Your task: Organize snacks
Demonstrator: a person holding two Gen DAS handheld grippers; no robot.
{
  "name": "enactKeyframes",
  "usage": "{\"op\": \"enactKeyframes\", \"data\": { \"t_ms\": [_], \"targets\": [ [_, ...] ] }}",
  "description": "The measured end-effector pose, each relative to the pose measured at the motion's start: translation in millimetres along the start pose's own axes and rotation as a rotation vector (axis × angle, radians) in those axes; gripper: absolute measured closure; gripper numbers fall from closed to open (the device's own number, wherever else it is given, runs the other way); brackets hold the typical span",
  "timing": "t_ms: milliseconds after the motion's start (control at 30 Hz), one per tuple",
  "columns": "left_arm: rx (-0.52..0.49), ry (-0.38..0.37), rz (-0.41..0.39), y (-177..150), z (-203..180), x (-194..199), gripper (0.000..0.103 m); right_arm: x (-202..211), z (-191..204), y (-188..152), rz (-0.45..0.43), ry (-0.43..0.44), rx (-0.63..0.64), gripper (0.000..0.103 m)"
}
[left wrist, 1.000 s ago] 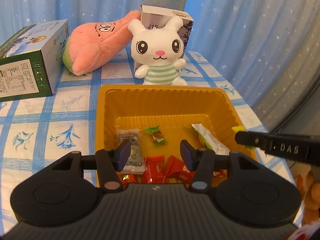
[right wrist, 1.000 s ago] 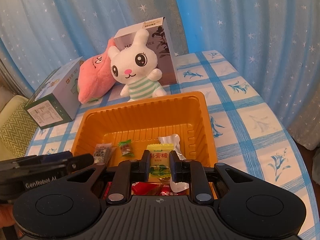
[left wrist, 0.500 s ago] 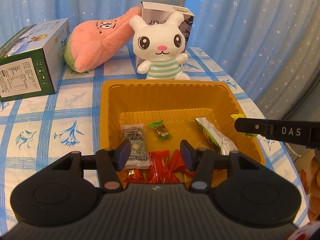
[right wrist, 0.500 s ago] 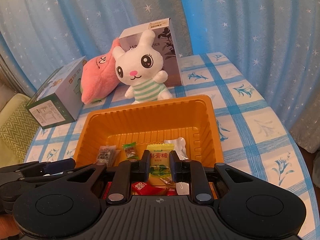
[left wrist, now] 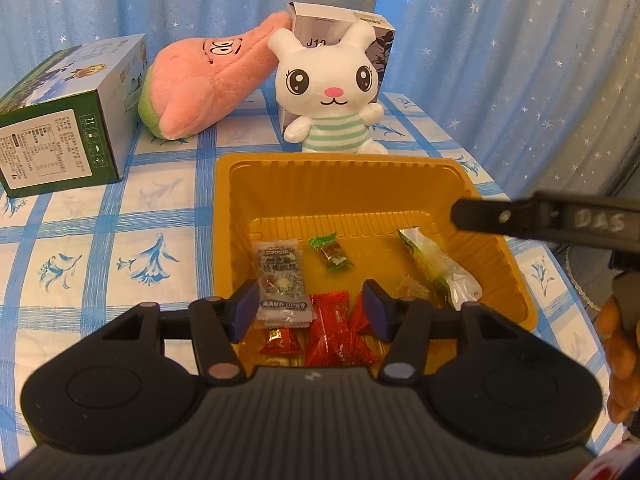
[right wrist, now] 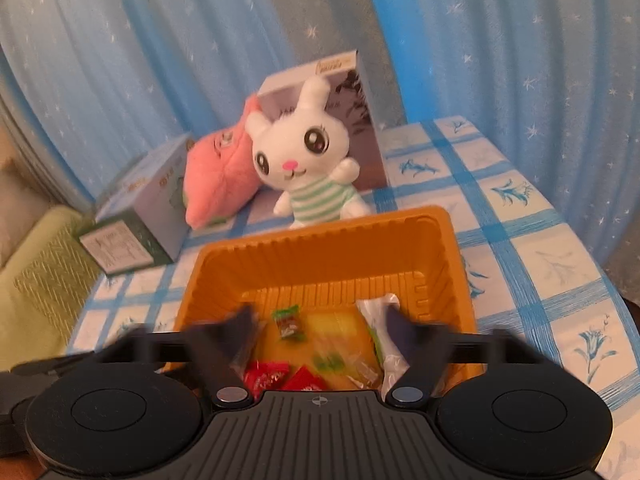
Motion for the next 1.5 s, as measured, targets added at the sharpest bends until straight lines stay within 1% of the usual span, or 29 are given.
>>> {"op": "enactKeyframes", "data": {
  "t_ms": [67, 200, 267, 467, 667, 833, 1067, 1200, 1267, 1400, 1500],
  "targets": [
    [0.003, 0.004, -0.005, -3.3, 0.8, 3.0, 0.041, 2.9, -3.8, -2.7, 0.005, 0.000, -0.013, 0.027],
    [0.007, 0.010, -0.012, -12.3, -0.2, 12.0, 0.034, 10.8, -12.4, -11.2, 0.014, -0.024, -0.026, 0.027],
    [0.007, 0.017, -0.014, -17.8, -1.9, 17.6, 0.027, 15.3, -16.7, -16.2, 0.021, -0.038, -0.037, 0.027],
    [0.028, 0.044, -0.023, -34.1, -7.4, 39.4, 0.013, 35.2, -22.2, -35.5, 0.046, -0.071, -0.032, 0.027],
    [0.032, 0.063, -0.024, -49.8, -17.5, 67.6, 0.005, 62.2, -22.5, -54.3, 0.071, -0.098, -0.023, 0.027],
    [0.049, 0.053, -0.029, -64.1, -26.1, 94.0, 0.000, 89.3, -19.4, -69.5, 0.078, -0.111, -0.019, 0.027],
    [0.066, 0.047, -0.042, -87.3, -41.1, 132.1, 0.000, 133.1, -12.8, -93.8, 0.070, -0.106, -0.026, 0.027],
    [0.109, 0.029, -0.049, -103.4, -47.6, 157.7, 0.000, 160.4, -5.1, -106.3, 0.047, -0.113, 0.002, 0.027],
    [0.116, 0.038, -0.060, -110.5, -51.6, 171.1, 0.000, 175.2, 0.3, -112.1, 0.031, -0.113, 0.019, 0.027],
    [0.096, 0.068, -0.075, -123.8, -62.5, 196.3, 0.000, 202.4, 9.6, -124.5, 0.010, -0.102, 0.033, 0.027],
    [0.101, 0.076, -0.088, -133.2, -69.6, 212.8, 0.000, 220.6, 18.2, -134.6, -0.005, -0.099, 0.060, 0.027]
  ]
}}
Point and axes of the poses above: each gripper's, at about its wrist camera, not at the fingertips, and x roughly against the way its jaws point, z to its left, y to its top, the point moved 2 cm from there along -x, roughly the way its jaws point, and after that the axes turned 5 degrees about -x, right-handed, at the moved point
